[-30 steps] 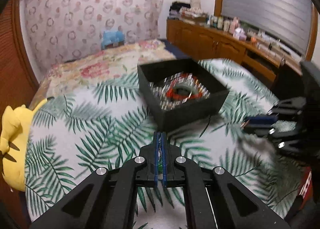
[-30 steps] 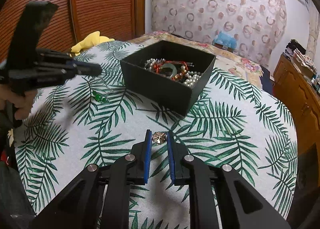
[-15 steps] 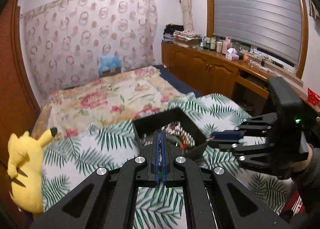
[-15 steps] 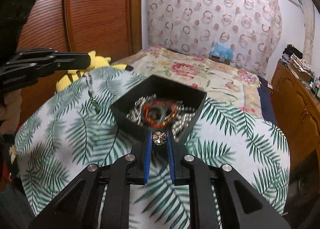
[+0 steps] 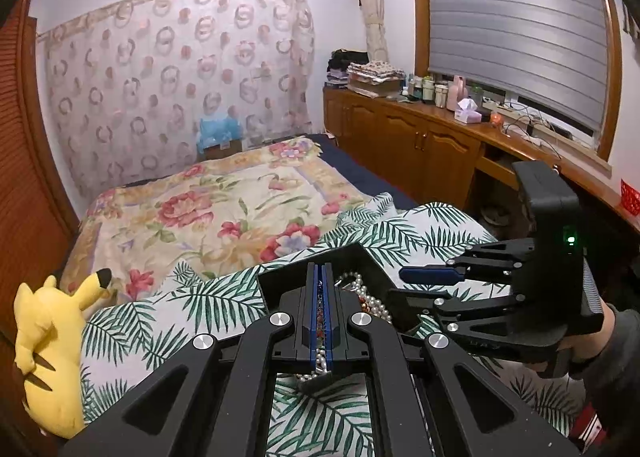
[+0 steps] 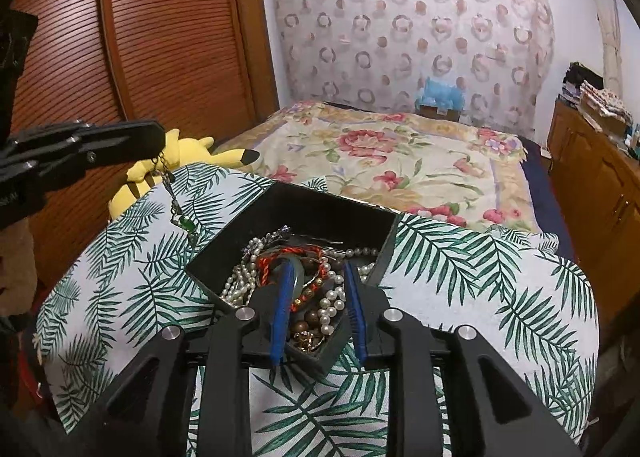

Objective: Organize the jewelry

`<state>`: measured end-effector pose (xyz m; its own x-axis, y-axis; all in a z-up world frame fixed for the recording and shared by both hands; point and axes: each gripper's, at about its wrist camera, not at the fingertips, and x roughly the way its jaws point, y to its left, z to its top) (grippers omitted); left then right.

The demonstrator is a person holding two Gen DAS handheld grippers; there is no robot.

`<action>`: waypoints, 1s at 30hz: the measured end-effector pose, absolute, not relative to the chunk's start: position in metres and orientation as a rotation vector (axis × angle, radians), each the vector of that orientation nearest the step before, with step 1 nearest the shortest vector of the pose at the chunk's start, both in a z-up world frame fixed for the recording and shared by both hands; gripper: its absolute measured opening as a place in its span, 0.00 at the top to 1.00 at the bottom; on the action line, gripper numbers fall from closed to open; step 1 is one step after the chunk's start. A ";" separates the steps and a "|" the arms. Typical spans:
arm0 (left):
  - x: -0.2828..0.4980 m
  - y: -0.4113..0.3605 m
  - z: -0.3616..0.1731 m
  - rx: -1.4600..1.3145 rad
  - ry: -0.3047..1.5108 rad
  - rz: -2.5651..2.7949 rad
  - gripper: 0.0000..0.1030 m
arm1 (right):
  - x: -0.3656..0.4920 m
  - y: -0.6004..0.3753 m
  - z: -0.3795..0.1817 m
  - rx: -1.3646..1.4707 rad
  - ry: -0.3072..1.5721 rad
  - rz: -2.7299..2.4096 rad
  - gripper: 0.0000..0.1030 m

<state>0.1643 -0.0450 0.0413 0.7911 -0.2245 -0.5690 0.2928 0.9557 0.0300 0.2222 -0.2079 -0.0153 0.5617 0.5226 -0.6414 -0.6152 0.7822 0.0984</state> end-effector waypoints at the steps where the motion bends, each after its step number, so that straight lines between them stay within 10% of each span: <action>1: 0.166 -0.045 0.040 0.116 0.599 -0.280 0.99 | 0.221 -0.209 -0.015 -0.141 0.705 0.669 0.73; 14: 0.178 -0.042 0.017 0.089 0.659 -0.243 0.96 | 0.197 -0.219 -0.015 -0.143 0.680 0.621 0.73; 20: 0.174 -0.038 0.011 0.084 0.665 -0.226 0.76 | 0.190 -0.219 -0.014 -0.140 0.668 0.614 0.73; 24: 0.164 -0.036 0.008 0.097 0.648 -0.191 0.39 | 0.183 -0.220 -0.013 -0.135 0.659 0.587 0.71; 30: 0.149 -0.025 -0.004 0.094 0.648 -0.121 0.13 | 0.170 -0.226 -0.012 -0.130 0.634 0.545 0.41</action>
<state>0.1493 -0.0254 -0.0045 0.7903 -0.0835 -0.6070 0.1419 0.9887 0.0488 0.1703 -0.2258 -0.0123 0.6708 0.4433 -0.5946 -0.5211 0.8522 0.0474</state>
